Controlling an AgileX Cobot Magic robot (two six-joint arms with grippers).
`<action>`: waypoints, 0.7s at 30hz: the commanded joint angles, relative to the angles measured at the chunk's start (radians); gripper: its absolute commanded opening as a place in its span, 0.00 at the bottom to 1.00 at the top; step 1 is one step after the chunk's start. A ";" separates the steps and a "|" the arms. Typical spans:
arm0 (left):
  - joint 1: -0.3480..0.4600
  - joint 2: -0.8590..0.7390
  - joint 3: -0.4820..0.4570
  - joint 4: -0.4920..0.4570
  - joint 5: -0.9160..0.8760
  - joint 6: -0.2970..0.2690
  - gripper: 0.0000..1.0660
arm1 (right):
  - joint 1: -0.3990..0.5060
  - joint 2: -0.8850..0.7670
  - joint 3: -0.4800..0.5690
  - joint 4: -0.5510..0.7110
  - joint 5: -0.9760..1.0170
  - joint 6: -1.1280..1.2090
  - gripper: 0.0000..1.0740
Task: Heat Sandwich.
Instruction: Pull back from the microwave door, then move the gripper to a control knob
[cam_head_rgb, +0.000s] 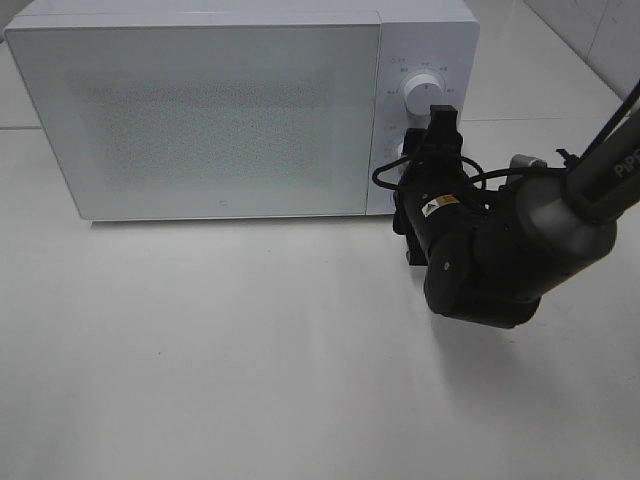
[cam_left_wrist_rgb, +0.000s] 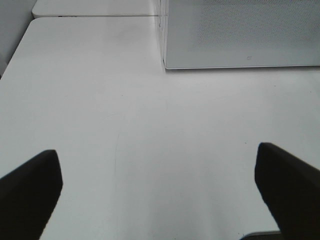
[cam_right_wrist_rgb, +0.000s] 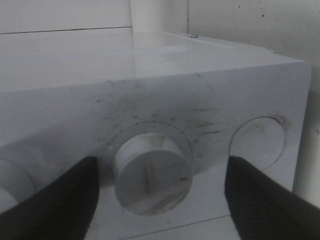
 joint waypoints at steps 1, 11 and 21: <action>0.004 -0.027 0.004 0.003 -0.008 0.001 0.95 | -0.009 -0.012 -0.022 -0.017 -0.136 -0.018 0.77; 0.004 -0.027 0.004 0.003 -0.008 0.001 0.95 | -0.009 -0.012 -0.022 -0.028 -0.135 -0.018 0.75; 0.004 -0.027 0.004 0.003 -0.008 0.001 0.95 | 0.049 -0.014 0.010 -0.037 -0.132 -0.018 0.71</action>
